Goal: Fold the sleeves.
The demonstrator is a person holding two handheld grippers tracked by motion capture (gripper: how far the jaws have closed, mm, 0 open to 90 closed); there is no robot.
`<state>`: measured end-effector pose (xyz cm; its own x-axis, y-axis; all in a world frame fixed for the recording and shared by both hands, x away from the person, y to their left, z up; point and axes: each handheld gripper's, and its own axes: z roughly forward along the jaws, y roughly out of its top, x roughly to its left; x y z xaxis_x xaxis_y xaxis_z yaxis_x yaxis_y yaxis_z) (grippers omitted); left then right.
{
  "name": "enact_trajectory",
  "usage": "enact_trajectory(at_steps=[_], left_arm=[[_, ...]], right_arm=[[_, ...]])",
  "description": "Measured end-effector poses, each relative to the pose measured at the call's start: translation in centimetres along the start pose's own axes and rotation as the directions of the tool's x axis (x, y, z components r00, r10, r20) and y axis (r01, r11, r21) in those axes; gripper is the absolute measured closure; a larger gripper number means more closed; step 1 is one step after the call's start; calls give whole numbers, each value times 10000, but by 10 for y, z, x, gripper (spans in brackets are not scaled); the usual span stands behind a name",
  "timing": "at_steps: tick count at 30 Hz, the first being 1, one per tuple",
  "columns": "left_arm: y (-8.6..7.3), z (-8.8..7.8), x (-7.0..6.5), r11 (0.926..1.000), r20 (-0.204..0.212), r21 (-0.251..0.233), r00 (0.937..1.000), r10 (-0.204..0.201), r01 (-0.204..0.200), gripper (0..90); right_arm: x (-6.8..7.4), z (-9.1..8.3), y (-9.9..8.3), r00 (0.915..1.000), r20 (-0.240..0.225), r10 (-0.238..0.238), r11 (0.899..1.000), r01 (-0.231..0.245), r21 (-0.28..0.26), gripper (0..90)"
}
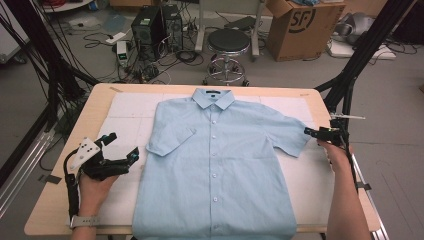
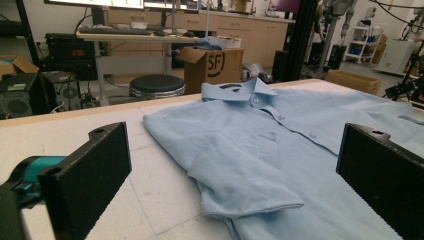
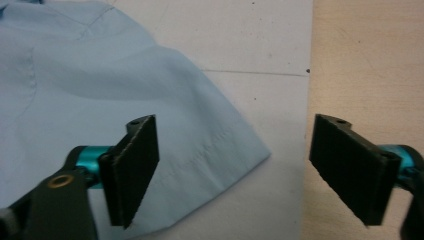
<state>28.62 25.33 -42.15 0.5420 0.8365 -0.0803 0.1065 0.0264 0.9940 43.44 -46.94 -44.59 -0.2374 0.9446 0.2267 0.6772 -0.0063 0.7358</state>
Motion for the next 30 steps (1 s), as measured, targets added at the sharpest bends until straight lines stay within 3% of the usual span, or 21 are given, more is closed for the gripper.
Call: enact_trajectory(at_steps=[7,15,20,23,28,30], left_arm=[[-2,3,0,9997,52,178,9999,-153,152,17],[-2,2,1,9997,23,198,9999,-140,139,17],[-2,3,1,9997,39,192,9999,-143,142,17],[-2,2,1,9997,45,201,9999,-133,132,17],[-3,2,3,9996,52,207,9998,-205,204,17],[-2,1,3,9996,44,198,9998,-182,181,17]], right_arm=[[-8,1,-2,9984,-30,556,9985,-556,-3,334],[-10,0,-2,9986,188,499,9988,-499,5,441],[-5,-1,0,9997,136,212,9993,-208,-317,543],[-3,1,0,9992,386,-67,9999,71,-105,561],[-2,2,-1,9994,331,-108,9999,106,40,641],[0,2,-1,9984,437,-354,9993,348,143,673]])
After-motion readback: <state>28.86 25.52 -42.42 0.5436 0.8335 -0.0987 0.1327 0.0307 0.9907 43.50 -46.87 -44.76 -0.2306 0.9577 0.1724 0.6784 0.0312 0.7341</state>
